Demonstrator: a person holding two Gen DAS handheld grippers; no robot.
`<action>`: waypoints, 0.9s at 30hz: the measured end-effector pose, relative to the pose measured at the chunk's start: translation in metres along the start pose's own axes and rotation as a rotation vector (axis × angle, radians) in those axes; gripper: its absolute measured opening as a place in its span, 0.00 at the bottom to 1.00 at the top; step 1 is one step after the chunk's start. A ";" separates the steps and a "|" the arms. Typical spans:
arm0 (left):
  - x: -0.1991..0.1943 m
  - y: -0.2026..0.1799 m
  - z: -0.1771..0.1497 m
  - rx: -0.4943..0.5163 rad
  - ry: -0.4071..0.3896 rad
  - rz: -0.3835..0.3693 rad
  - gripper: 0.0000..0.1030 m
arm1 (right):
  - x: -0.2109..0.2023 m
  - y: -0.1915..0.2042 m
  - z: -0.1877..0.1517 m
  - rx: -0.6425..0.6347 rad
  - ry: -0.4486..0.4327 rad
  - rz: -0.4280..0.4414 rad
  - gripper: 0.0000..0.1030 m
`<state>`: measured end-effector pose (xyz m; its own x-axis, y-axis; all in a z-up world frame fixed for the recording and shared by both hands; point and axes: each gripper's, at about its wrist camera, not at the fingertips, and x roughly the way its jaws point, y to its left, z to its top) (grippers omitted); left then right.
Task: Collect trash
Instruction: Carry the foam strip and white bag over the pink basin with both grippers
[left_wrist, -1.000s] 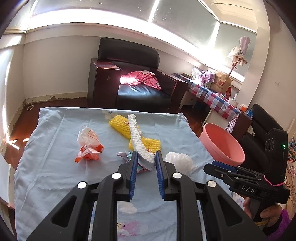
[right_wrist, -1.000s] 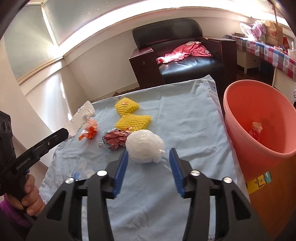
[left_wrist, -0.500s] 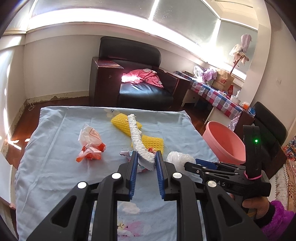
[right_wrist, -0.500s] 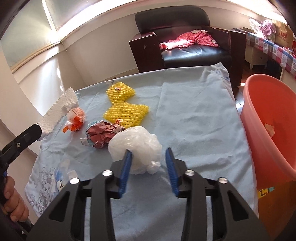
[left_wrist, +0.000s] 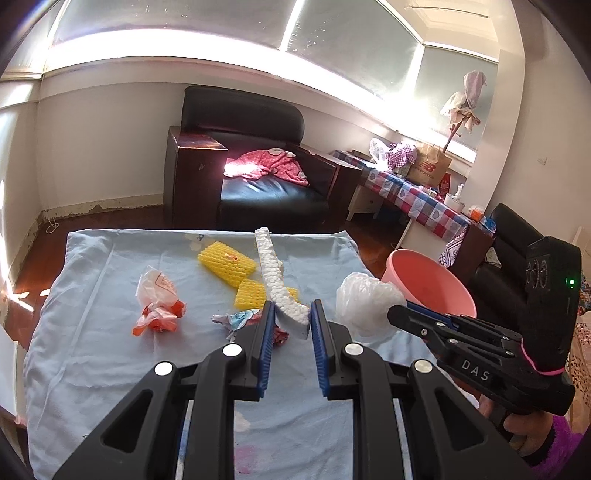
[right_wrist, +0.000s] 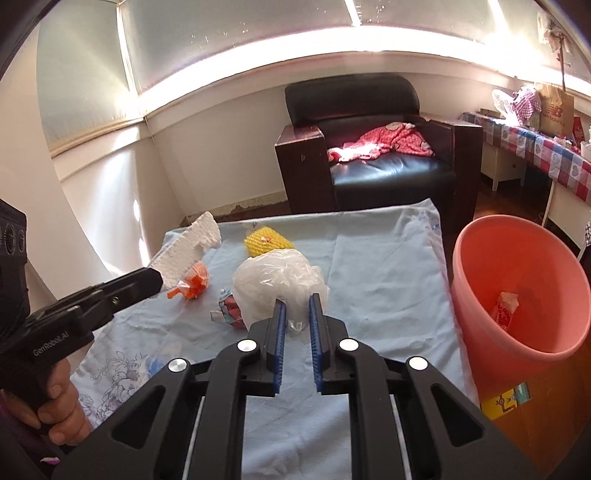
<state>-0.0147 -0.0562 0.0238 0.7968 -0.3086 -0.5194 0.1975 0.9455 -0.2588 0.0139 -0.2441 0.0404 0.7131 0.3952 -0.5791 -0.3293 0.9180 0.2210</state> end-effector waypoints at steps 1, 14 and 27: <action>0.000 -0.004 0.002 0.001 -0.007 -0.009 0.18 | -0.006 0.000 0.002 0.000 -0.018 -0.010 0.12; 0.011 -0.067 0.021 0.080 -0.049 -0.144 0.18 | -0.064 -0.040 0.006 0.054 -0.215 -0.239 0.12; 0.047 -0.132 0.022 0.168 -0.027 -0.279 0.18 | -0.082 -0.100 -0.003 0.184 -0.257 -0.383 0.13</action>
<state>0.0089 -0.1934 0.0518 0.7131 -0.5571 -0.4255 0.4996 0.8297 -0.2490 -0.0135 -0.3687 0.0633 0.8985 0.0022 -0.4390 0.0847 0.9803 0.1782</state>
